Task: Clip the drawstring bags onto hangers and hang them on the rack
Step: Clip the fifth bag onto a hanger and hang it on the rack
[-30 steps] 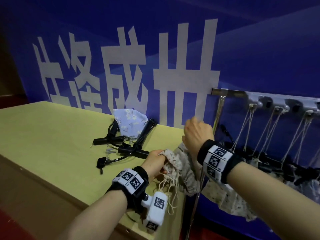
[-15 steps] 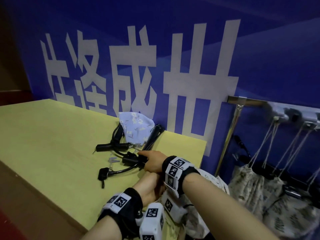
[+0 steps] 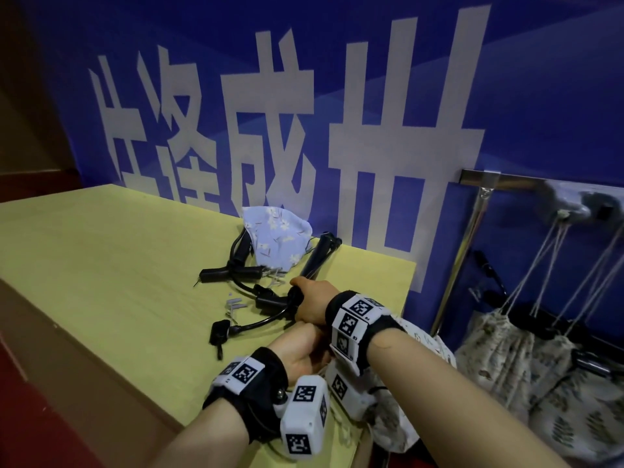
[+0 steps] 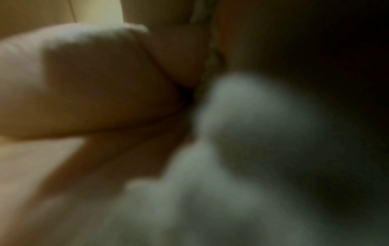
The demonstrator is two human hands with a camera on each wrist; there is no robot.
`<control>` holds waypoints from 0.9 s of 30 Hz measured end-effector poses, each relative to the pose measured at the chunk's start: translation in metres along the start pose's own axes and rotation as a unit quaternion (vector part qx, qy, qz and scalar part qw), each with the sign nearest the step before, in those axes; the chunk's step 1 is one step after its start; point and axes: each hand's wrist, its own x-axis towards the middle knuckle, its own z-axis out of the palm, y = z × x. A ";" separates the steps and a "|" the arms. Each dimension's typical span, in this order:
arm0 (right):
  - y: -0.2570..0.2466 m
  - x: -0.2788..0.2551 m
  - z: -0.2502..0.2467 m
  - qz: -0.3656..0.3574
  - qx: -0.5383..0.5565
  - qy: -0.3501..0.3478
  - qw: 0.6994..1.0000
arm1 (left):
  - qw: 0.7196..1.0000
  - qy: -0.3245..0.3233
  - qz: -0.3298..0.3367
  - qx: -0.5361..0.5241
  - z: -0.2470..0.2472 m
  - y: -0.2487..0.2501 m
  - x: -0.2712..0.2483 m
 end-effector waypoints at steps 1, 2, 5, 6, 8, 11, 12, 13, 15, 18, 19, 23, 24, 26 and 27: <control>0.000 -0.001 0.001 -0.006 -0.005 0.000 1.000 | 1.000 -0.010 0.003 0.009 0.000 0.000 -0.001; 0.000 -0.003 0.001 -0.012 -0.010 0.003 1.000 | 1.000 -0.021 0.005 0.018 0.001 -0.001 -0.003; 0.004 -0.009 0.003 -0.023 0.004 0.027 0.999 | 0.999 -0.022 0.019 0.030 0.005 -0.005 -0.005; 0.007 -0.012 0.004 -0.026 0.020 0.041 0.999 | 0.998 -0.015 0.033 0.044 0.007 -0.006 -0.005; 0.014 -0.020 0.005 -0.031 0.064 0.079 0.994 | 0.993 -0.006 0.062 0.098 0.008 -0.007 -0.003; 0.026 -0.034 0.009 -0.034 0.151 0.169 0.973 | 0.972 -0.025 0.086 0.216 0.006 -0.008 0.000; 0.030 -0.038 0.011 -0.035 0.179 0.195 0.964 | 0.962 -0.030 0.086 0.256 0.007 -0.008 -0.002; 0.033 -0.041 0.013 -0.033 0.203 0.210 0.956 | 0.951 -0.039 0.091 0.293 0.008 -0.008 -0.005; 0.038 -0.047 0.016 -0.028 0.237 0.218 0.946 | 0.932 -0.047 0.098 0.346 0.015 -0.008 -0.010; 0.040 -0.050 0.016 -0.018 0.256 0.192 0.947 | 0.918 -0.040 0.109 0.379 0.018 -0.010 -0.013; 0.038 -0.049 0.015 -0.015 0.248 0.170 0.954 | 0.918 -0.035 0.112 0.380 0.018 -0.011 -0.014; 0.031 -0.038 0.005 0.002 0.177 0.071 0.982 | 0.926 -0.007 0.130 0.354 0.017 -0.012 -0.015; 0.028 -0.034 0.002 0.005 0.152 0.051 0.987 | 0.931 -0.002 0.133 0.339 0.016 -0.012 -0.015; 0.023 -0.030 -0.006 0.018 0.095 0.003 0.995 | 0.941 0.004 0.128 0.314 0.013 -0.013 -0.014; 0.020 -0.030 -0.009 0.021 0.057 -0.020 0.998 | 0.943 0.006 0.125 0.309 0.012 -0.013 -0.013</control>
